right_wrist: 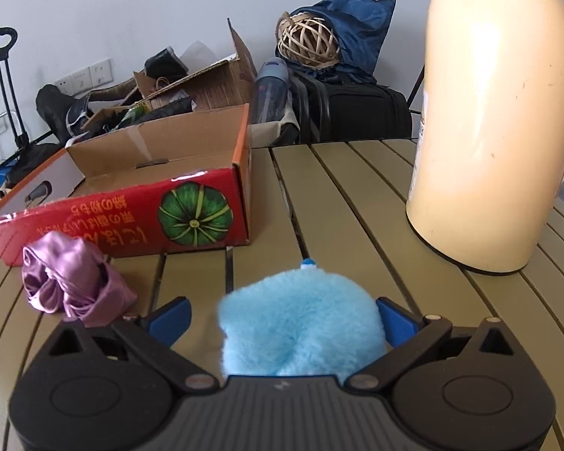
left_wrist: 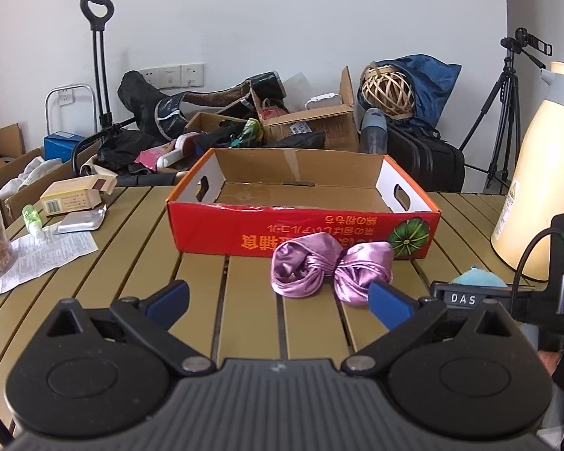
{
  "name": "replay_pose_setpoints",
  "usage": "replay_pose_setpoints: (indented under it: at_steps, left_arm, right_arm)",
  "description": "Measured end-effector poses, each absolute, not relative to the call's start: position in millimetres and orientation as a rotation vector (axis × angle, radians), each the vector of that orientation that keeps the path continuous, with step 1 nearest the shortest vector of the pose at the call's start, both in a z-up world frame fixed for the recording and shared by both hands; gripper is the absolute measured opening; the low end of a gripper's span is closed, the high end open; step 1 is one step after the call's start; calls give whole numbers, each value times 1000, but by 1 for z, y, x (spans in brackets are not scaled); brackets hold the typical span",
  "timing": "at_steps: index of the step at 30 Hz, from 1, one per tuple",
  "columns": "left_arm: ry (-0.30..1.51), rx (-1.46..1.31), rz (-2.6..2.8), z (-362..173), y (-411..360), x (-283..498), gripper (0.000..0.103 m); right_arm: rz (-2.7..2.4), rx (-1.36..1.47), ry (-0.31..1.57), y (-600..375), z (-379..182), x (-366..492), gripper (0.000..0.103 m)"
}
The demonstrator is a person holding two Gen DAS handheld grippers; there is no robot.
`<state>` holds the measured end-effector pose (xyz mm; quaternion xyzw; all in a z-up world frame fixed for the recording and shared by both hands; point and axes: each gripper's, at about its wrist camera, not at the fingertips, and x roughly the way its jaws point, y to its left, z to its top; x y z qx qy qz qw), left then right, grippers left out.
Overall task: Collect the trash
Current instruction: 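Grasp the pink satin bow in front of the red box with the left tool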
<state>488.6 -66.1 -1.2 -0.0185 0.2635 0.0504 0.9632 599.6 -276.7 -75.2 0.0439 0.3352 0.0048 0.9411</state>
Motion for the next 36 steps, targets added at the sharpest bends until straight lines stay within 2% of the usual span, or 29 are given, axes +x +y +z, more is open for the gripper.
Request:
replay_pose_setpoints:
  at_steps: [5, 10, 16, 30, 31, 33, 34, 36]
  left_arm:
    - [549, -32, 101, -3, -76, 501, 103]
    - [567, -40, 111, -6, -82, 520, 103]
    - [594, -32, 116, -9, -101, 550, 103]
    - [651, 131, 208, -46, -156, 613, 102]
    - [656, 138, 215, -49, -158, 615, 98]
    - [684, 139, 222, -53, -159, 621, 83]
    - [702, 133, 226, -55, -159, 623, 71]
    - [708, 125, 239, -56, -156, 624, 66]
  right_arm:
    - [8, 115, 682, -286, -76, 596, 82]
    - [37, 181, 657, -299, -75, 590, 76]
    - [32, 364, 564, -335, -65, 577, 76]
    - [9, 448, 481, -374, -57, 568, 76]
    - [9, 452, 480, -373, -58, 568, 76]
    - [13, 458, 481, -372, -59, 569, 76]
    - [14, 460, 481, -372, -59, 569, 76]
    - [15, 461, 479, -374, -59, 566, 76]
